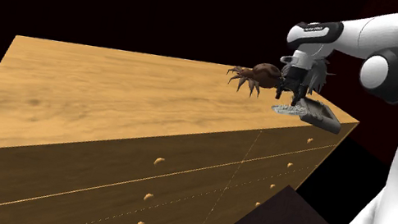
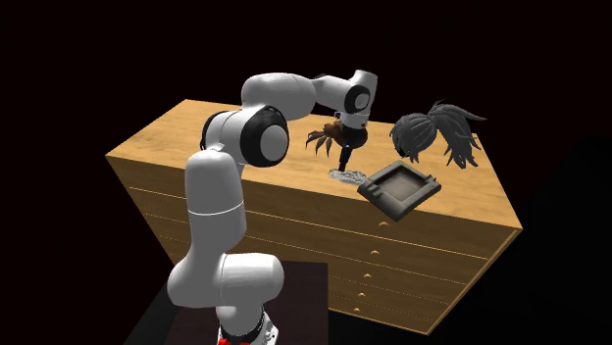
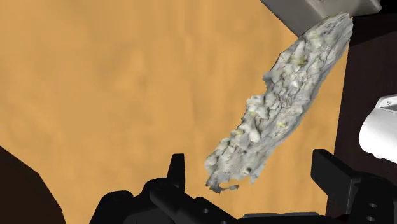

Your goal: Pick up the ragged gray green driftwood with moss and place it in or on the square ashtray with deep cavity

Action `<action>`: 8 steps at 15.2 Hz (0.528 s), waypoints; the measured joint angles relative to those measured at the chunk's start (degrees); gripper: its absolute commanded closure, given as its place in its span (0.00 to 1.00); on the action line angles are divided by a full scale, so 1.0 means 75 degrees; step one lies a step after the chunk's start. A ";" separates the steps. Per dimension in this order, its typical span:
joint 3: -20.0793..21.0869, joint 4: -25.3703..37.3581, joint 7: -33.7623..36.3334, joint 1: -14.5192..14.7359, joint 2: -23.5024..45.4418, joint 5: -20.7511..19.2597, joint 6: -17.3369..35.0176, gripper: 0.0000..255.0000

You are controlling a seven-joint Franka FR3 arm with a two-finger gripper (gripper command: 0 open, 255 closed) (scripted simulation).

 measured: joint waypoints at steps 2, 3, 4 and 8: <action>-0.0333 -0.0019 0.1089 0.0341 -0.0116 -0.0494 -0.0042 0.00; -0.0399 -0.0052 0.1293 0.0397 -0.0128 -0.0587 -0.0015 0.00; -0.0439 -0.0157 0.1410 0.0453 -0.0165 -0.0651 0.0061 0.00; -0.0470 -0.0564 0.1507 0.0533 -0.0198 -0.0704 0.0433 0.00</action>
